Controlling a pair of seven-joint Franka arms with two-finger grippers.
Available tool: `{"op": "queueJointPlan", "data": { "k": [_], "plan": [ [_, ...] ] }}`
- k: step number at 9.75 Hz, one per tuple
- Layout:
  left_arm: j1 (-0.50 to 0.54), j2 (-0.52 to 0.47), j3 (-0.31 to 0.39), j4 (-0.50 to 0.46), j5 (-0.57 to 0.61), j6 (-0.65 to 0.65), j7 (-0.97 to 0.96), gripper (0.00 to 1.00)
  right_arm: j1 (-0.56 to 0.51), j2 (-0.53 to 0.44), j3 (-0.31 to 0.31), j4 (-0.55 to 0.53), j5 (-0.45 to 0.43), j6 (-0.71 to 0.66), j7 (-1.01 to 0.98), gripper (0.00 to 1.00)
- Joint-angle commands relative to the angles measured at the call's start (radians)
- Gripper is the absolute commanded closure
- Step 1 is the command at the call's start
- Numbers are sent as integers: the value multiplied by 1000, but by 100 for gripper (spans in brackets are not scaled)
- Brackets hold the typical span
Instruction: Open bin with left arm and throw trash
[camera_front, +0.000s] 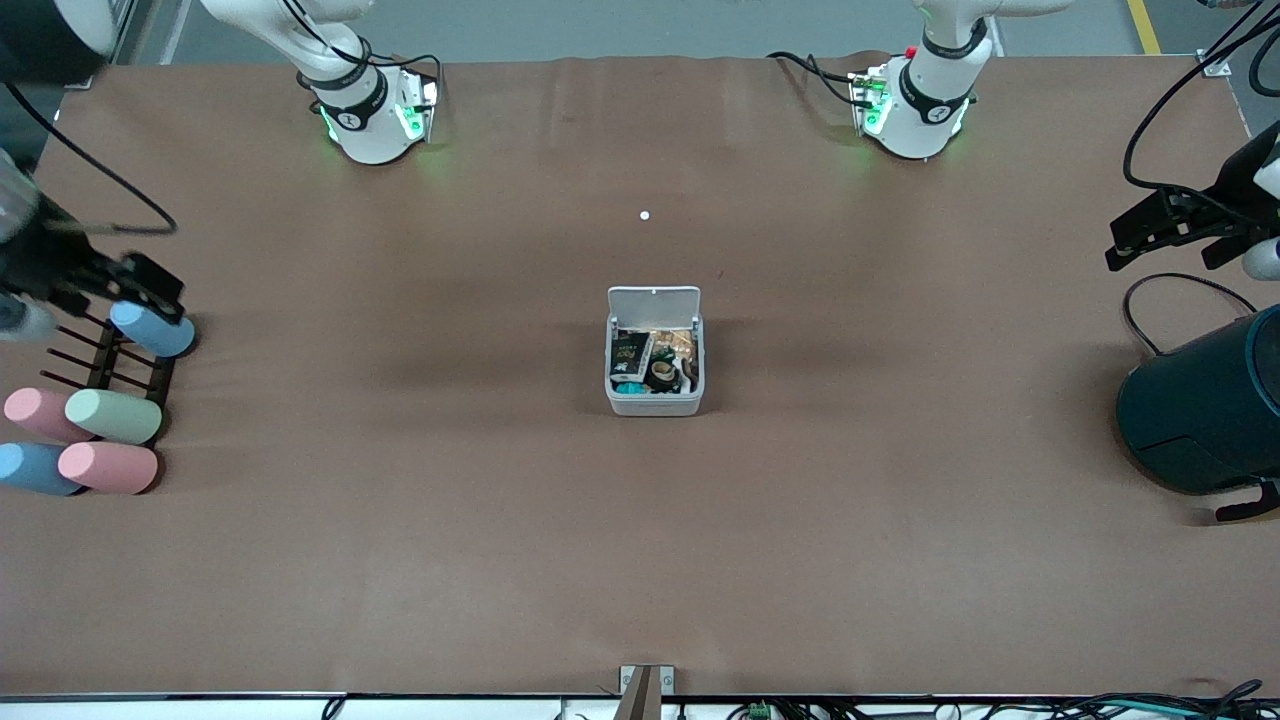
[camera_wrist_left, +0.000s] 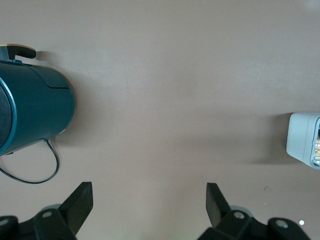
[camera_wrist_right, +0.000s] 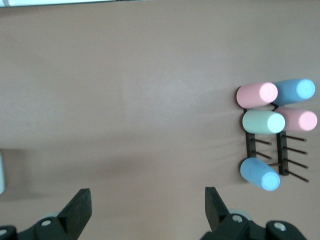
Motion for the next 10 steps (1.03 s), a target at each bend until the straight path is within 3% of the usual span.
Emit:
{"op": "queueJointPlan", "data": {
  "k": [1, 3, 6, 10],
  "plan": [
    [9, 2, -3, 17, -4, -11, 0, 0, 9, -73, -50, -25, 39, -42, -1, 0],
    [6, 2, -3, 17, 7, -11, -8, 0, 2, -70, -59, 58, 21, -116, -2, 0],
    [5, 2, -4, 17, 7, -11, -11, 0, 11, -66, -52, 43, -2, -138, 2, 0],
    [8, 2, -4, 17, 7, -11, -11, 0, 31, -61, -50, 6, 30, -98, 1, 0]
  ]
}}
